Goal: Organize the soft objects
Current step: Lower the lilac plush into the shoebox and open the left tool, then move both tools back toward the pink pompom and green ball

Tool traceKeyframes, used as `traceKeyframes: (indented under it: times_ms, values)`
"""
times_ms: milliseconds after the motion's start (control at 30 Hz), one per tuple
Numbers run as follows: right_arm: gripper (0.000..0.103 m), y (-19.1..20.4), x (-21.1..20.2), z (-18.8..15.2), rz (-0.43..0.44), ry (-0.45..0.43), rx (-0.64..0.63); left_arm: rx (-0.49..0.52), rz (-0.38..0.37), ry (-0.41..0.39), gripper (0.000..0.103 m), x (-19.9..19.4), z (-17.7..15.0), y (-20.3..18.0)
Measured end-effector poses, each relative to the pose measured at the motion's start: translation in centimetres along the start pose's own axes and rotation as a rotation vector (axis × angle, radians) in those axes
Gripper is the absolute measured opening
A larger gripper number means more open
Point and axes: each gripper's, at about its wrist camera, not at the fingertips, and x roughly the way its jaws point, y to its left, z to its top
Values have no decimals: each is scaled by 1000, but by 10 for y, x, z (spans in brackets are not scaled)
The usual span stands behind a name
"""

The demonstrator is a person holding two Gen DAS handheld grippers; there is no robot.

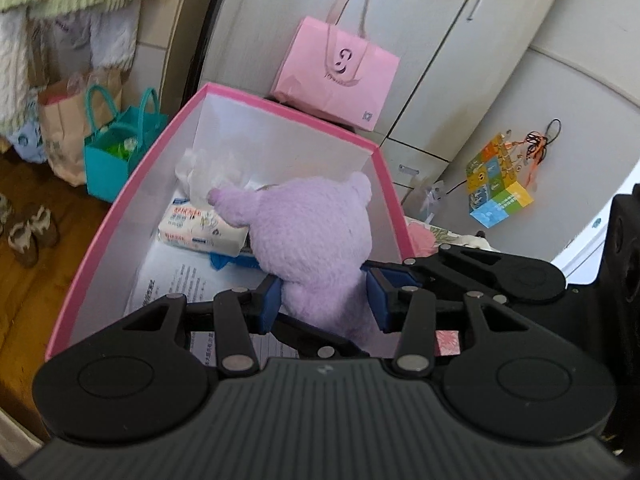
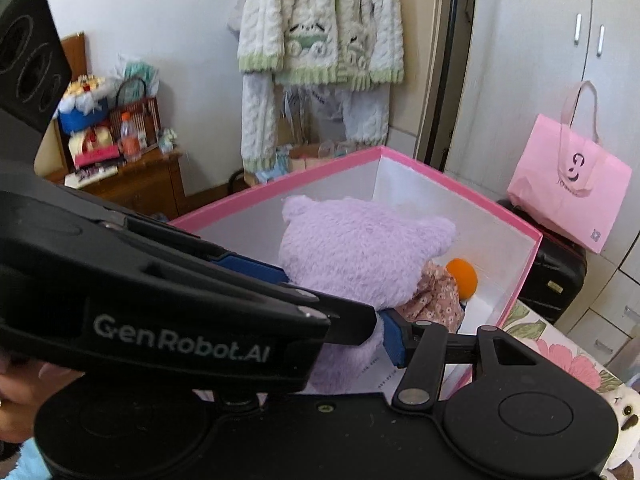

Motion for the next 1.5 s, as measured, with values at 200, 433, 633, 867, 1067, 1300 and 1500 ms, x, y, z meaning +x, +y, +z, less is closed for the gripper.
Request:
traceKeyframes:
  times_ms: [200,433,633,867,1067,1300,1500]
  values:
    - [70,-3,1,-5,-40,33,-21,10,69,7,55,3,-5,-5]
    - [73,-8,-26,-14,-37,-9,-3,79,98,-80,66,-32,-12,-18]
    - [73,-10,-57,-24,-53,-43,10,150,96,-109,66,-64,-18,-33]
    - [73,-15,-97,-39,-39,-75,32,227,49,-125,69,-97,-30,-54]
    - [73,-24,-136,-54,-12,-112,54,308,20,-133,69,-121,-42,-75]
    - [74,-51,-180,-83,-20,-158,115,368,-23,-131,71,-132,-52,-97]
    - [74,-86,-200,-106,-69,-171,208,403,-72,-105,71,-122,-60,-115]
